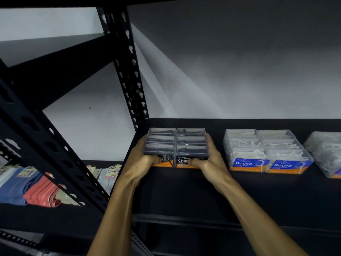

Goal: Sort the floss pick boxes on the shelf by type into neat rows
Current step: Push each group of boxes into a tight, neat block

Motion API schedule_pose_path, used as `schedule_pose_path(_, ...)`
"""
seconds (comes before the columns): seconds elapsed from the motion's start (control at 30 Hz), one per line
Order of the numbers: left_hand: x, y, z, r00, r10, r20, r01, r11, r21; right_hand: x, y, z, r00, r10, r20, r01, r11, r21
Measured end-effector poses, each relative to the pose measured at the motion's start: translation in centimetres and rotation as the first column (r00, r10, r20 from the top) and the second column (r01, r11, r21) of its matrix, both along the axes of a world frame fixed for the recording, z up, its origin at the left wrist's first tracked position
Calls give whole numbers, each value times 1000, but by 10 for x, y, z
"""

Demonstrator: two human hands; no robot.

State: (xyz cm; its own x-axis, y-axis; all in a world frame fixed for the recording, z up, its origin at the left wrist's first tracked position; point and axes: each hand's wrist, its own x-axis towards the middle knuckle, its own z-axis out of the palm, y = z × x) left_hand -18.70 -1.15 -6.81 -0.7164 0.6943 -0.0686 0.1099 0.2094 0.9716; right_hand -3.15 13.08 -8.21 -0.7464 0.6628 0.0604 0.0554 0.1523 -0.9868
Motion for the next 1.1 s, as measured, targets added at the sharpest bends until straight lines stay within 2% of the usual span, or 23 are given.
schedule_pose_path(0.5, -3, -1, -3, 999, 32, 14, -32, 999, -22, 2, -1, 3, 999, -20, 34, 22, 998, -51)
schedule_pose_path(1.1, -4, -3, -5, 999, 47, 23, -46, 999, -20, 1, 3, 0, 997, -33, 69, 35, 999, -31)
